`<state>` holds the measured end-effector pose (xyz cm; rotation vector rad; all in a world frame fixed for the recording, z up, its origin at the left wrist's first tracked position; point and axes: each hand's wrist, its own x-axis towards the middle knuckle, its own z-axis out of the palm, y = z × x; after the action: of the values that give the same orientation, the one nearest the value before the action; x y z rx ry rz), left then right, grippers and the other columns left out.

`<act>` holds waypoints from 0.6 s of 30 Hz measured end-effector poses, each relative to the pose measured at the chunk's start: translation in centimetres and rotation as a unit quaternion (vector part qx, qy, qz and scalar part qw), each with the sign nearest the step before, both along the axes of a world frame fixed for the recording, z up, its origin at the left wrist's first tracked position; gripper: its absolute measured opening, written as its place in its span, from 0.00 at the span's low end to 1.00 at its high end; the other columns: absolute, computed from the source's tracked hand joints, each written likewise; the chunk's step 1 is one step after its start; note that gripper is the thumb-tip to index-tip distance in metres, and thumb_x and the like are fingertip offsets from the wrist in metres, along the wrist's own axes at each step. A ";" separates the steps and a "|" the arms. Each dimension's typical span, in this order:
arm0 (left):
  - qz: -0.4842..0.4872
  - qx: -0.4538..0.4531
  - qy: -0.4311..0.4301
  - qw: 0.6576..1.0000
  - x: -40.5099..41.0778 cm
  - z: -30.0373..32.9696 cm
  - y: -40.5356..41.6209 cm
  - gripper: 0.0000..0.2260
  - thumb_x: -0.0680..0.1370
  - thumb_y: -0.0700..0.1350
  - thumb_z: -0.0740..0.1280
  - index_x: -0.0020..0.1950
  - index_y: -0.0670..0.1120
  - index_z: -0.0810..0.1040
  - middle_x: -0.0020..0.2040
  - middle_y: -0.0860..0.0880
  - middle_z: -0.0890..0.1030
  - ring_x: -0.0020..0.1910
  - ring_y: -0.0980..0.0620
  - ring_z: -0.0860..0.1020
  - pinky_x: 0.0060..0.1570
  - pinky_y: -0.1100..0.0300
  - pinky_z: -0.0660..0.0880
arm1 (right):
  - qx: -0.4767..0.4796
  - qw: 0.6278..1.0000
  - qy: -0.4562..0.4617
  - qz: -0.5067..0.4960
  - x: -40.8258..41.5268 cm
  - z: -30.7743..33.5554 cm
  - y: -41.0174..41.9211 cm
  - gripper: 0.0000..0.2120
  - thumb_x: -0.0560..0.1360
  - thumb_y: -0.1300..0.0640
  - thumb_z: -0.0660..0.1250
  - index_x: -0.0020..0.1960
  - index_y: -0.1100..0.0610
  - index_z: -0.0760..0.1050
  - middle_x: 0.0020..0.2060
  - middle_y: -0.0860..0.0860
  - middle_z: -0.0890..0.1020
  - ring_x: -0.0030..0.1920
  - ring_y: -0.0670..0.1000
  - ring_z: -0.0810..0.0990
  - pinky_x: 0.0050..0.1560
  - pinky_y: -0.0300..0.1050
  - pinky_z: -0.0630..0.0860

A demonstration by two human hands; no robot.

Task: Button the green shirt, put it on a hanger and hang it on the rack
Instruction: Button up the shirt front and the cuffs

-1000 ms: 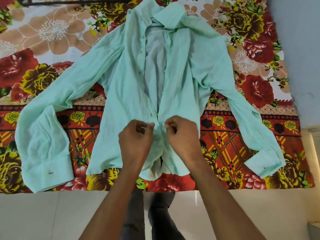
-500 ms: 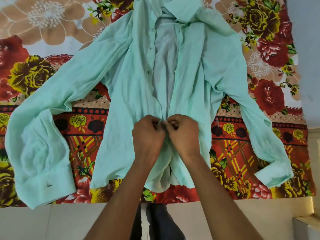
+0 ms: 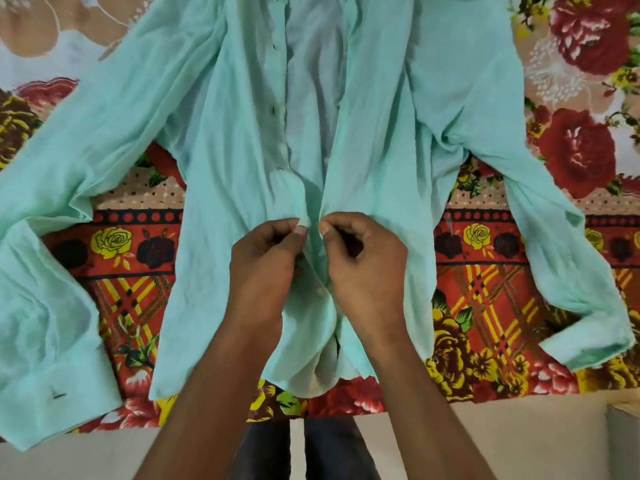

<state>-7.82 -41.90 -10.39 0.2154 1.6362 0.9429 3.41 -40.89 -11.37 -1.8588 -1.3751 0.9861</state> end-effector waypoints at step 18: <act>-0.005 0.010 -0.016 1.000 0.3 -0.3 0.4 0.08 0.81 0.39 0.66 0.48 0.44 0.85 0.42 0.44 0.84 0.42 0.49 0.80 0.46 0.54 0.77 | -0.076 0.991 0.109 -0.012 1.0 -0.4 1.3 0.04 0.77 0.61 0.74 0.48 0.53 0.86 0.42 0.44 0.88 0.45 0.41 0.86 0.51 0.35 0.81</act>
<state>-7.52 -41.48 -10.73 0.2207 1.5967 0.9515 4.41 -39.62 -11.80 -1.8098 -1.1734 1.2711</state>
